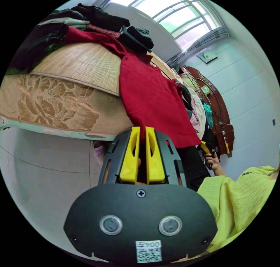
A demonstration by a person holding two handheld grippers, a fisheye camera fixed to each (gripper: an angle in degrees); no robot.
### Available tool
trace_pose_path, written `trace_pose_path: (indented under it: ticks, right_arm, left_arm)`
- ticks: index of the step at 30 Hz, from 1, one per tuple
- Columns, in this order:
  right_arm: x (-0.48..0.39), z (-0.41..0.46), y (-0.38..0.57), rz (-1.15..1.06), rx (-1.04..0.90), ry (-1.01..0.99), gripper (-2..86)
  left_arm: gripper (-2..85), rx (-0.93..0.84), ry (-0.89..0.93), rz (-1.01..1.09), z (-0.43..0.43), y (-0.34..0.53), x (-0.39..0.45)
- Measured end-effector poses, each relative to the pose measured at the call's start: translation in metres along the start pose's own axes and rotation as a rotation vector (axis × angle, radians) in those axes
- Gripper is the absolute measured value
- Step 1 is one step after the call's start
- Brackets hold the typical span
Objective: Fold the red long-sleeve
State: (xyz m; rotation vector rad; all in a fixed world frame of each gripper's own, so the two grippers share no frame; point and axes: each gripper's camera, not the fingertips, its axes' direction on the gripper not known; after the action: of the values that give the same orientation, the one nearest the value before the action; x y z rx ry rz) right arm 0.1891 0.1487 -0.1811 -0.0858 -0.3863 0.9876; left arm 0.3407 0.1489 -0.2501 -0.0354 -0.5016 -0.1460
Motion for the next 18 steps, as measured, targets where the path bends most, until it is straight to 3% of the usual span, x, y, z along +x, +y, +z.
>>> trace_pose_path:
  ticks: [4, 7, 14, 18]
  right_arm:
    - [-0.037, -0.005, -0.018, -0.165, 0.089, 0.206, 9.4]
    - [-0.054, 0.012, -0.055, -0.236, 0.12, 0.355, 10.2]
    - [-0.074, 0.119, -0.156, -0.234, 0.149, 0.532, 11.2]
    - [-0.09, 0.173, -0.18, -0.247, 0.144, 0.631, 10.6]
  left_arm:
    - [7.0, 0.15, -0.155, 0.011, -0.027, 0.015, 0.007]
    - [7.6, 0.221, -0.151, 0.081, -0.013, 0.002, 0.035]
    - [7.9, 0.066, -0.174, 0.327, 0.185, -0.075, 0.151]
    - [6.6, -0.062, -0.241, 0.341, 0.281, -0.094, 0.169]
